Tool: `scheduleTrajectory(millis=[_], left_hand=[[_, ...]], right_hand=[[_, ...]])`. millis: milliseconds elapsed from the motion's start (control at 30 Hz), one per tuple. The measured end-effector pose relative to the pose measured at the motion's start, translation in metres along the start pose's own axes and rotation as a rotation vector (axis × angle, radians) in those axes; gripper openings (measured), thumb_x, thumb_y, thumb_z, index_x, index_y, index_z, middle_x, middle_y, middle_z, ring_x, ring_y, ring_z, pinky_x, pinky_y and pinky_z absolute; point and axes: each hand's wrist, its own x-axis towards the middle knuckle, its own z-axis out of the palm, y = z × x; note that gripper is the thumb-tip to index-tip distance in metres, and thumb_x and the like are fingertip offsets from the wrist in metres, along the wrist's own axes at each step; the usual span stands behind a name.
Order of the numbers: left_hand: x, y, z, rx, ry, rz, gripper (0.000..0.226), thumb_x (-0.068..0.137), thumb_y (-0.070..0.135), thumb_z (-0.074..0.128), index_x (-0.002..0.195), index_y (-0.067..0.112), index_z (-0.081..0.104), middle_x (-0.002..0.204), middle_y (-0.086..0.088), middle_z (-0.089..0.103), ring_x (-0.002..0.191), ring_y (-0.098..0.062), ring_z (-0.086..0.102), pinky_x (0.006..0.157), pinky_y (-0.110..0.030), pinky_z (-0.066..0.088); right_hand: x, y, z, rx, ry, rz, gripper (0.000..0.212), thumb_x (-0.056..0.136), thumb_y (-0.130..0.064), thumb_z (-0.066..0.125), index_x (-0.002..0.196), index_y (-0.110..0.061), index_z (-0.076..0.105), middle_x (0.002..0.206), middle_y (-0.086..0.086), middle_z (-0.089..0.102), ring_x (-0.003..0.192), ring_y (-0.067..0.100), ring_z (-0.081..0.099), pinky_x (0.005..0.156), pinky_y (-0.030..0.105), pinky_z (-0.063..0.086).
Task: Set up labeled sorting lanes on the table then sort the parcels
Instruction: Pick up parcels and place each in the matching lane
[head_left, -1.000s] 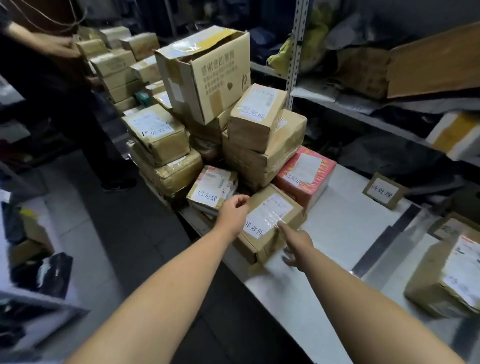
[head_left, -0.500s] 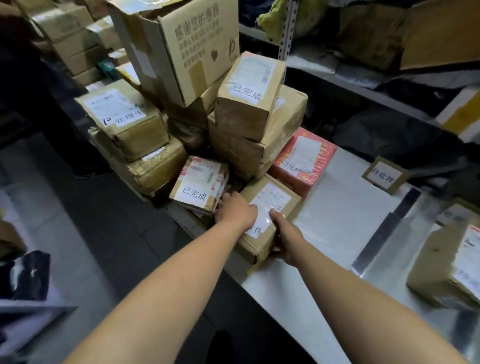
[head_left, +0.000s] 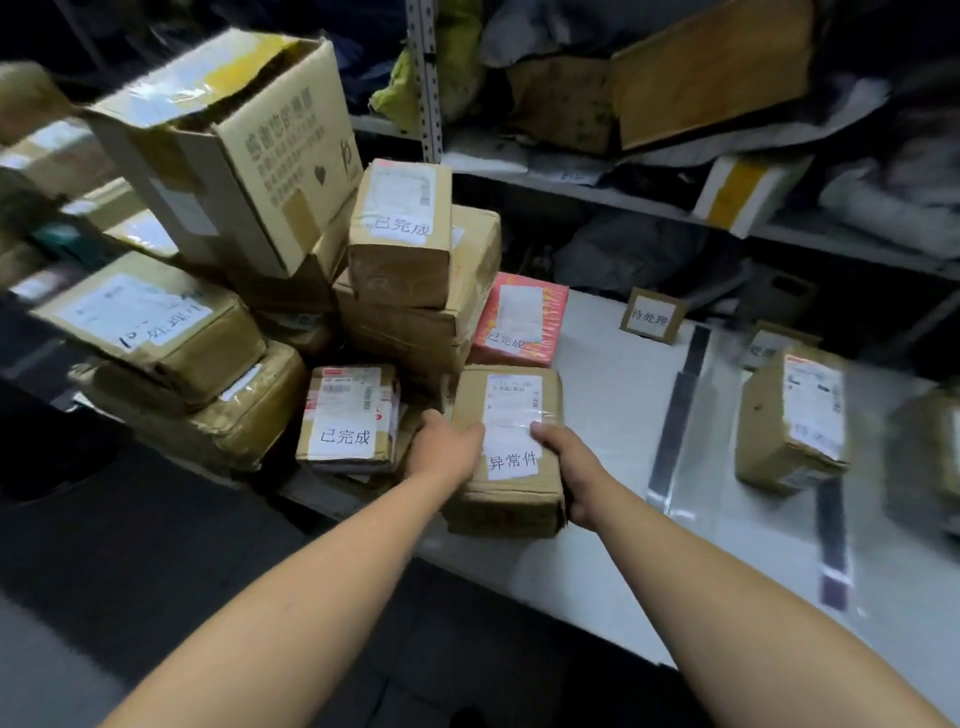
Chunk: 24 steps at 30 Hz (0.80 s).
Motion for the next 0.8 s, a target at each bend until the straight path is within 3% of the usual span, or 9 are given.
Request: scheduleTrajectory(millis=[100, 200, 300, 433, 533, 600, 700, 800], left_hand=[[-0.006, 0.010, 0.003, -0.165, -0.041, 0.109, 0.032, 0.089, 0.040, 0.057, 0.104, 0.013, 0.052, 0.111, -0.009, 0.064, 0.101, -0.029, 0.059, 0.084, -0.036, 0.047], [-0.018, 0.038, 0.011, -0.292, -0.183, 0.193, 0.038, 0.088, 0.044, 0.062, 0.110, 0.014, 0.053, 0.107, -0.004, 0.063, 0.086, -0.015, 0.058, 0.066, -0.031, 0.042], [-0.027, 0.075, 0.023, -0.468, -0.512, 0.155, 0.076, 0.071, 0.060, 0.066, 0.133, 0.019, 0.050, 0.120, -0.006, 0.067, 0.099, -0.020, 0.068, 0.074, -0.033, 0.055], [-0.051, 0.126, 0.038, -0.420, -0.825, 0.186, 0.056, 0.087, 0.067, 0.053, 0.123, 0.025, 0.062, 0.114, -0.007, 0.075, 0.106, -0.028, 0.070, 0.086, -0.040, 0.056], [-0.080, 0.169, 0.059, -0.415, -0.888, 0.312, 0.074, 0.072, 0.073, 0.055, 0.127, 0.025, 0.060, 0.114, -0.008, 0.074, 0.107, -0.032, 0.070, 0.097, -0.049, 0.052], [-0.103, 0.197, 0.080, -0.444, -0.890, 0.375, 0.088, 0.064, 0.076, 0.061, 0.134, 0.023, 0.052, 0.117, -0.010, 0.073, 0.105, -0.032, 0.071, 0.090, -0.051, 0.057], [-0.143, 0.235, 0.119, -0.538, -0.908, 0.448, 0.079, 0.075, 0.064, 0.065, 0.136, 0.016, 0.049, 0.121, -0.014, 0.070, 0.105, -0.034, 0.071, 0.068, -0.038, 0.060], [-0.181, 0.262, 0.167, -0.577, -0.940, 0.481, 0.076, 0.074, 0.060, 0.065, 0.134, 0.015, 0.051, 0.120, -0.014, 0.070, 0.105, -0.034, 0.070, 0.068, -0.037, 0.060]], right_hand=[[-0.020, -0.025, -0.023, -0.057, 0.060, -0.148, 0.074, 0.068, -0.030, 0.081, 0.136, -0.015, 0.055, 0.117, 0.016, 0.075, 0.105, 0.038, 0.073, 0.093, 0.057, 0.058], [-0.045, -0.046, -0.049, -0.037, 0.135, -0.243, 0.067, 0.067, -0.029, 0.080, 0.129, -0.018, 0.059, 0.114, 0.014, 0.076, 0.104, 0.038, 0.073, 0.094, 0.060, 0.057], [-0.077, -0.068, -0.074, 0.027, 0.230, -0.359, 0.068, 0.061, -0.029, 0.084, 0.125, -0.021, 0.061, 0.113, 0.013, 0.076, 0.104, 0.038, 0.073, 0.093, 0.061, 0.057], [-0.124, -0.102, -0.114, 0.099, 0.262, -0.478, 0.061, 0.069, -0.025, 0.081, 0.126, -0.019, 0.061, 0.115, 0.019, 0.075, 0.106, 0.044, 0.071, 0.094, 0.064, 0.055], [-0.152, -0.126, -0.153, 0.124, 0.313, -0.533, 0.080, 0.064, -0.029, 0.088, 0.136, -0.014, 0.056, 0.121, 0.022, 0.072, 0.110, 0.046, 0.070, 0.098, 0.066, 0.052], [-0.171, -0.140, -0.182, 0.141, 0.332, -0.556, 0.092, 0.059, -0.031, 0.090, 0.140, -0.008, 0.053, 0.125, 0.025, 0.069, 0.113, 0.047, 0.068, 0.101, 0.065, 0.050], [-0.207, -0.154, -0.229, 0.195, 0.291, -0.583, 0.083, 0.064, -0.030, 0.082, 0.138, -0.002, 0.057, 0.128, 0.029, 0.066, 0.119, 0.048, 0.064, 0.100, 0.057, 0.054], [-0.246, -0.161, -0.280, 0.242, 0.242, -0.597, 0.062, 0.078, -0.022, 0.070, 0.135, 0.000, 0.059, 0.123, 0.026, 0.070, 0.108, 0.041, 0.070, 0.085, 0.044, 0.062]])
